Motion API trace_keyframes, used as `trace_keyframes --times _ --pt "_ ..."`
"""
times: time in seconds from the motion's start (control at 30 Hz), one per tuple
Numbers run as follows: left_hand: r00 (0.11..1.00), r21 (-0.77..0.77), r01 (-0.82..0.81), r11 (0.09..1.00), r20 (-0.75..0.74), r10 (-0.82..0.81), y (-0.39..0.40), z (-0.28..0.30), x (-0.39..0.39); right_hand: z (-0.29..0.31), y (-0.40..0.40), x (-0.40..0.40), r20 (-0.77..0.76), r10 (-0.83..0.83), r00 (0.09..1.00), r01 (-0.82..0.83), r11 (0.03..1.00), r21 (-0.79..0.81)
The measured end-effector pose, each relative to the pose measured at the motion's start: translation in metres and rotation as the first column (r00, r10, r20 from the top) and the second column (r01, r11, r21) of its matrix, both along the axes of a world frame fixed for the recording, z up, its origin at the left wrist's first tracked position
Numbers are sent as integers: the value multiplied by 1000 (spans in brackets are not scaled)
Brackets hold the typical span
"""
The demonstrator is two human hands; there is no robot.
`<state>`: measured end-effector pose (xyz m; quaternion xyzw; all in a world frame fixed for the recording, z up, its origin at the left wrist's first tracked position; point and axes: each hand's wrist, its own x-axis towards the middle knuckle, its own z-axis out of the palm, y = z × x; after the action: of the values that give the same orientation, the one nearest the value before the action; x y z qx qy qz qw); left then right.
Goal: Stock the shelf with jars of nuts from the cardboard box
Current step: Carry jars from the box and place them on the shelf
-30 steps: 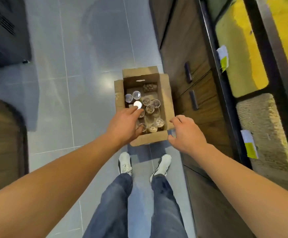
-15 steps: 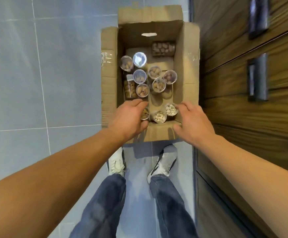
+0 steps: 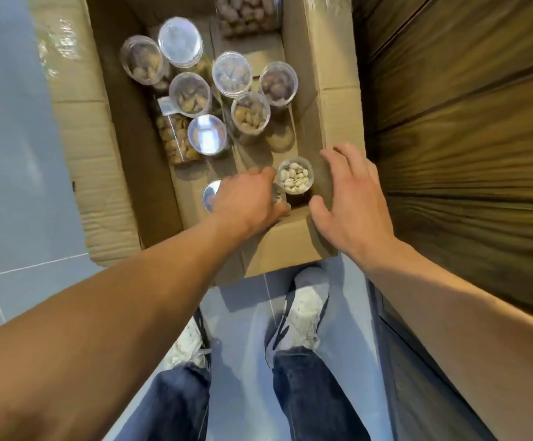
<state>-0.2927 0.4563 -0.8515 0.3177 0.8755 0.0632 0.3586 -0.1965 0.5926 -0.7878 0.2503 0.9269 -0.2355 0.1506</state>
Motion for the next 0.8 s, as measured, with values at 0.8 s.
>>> trace_keyframes --times 0.8 --pt "904 331 -424 843 102 415 -100 69 -62 -34 -29 -54 307 291 906 -320 946 46"
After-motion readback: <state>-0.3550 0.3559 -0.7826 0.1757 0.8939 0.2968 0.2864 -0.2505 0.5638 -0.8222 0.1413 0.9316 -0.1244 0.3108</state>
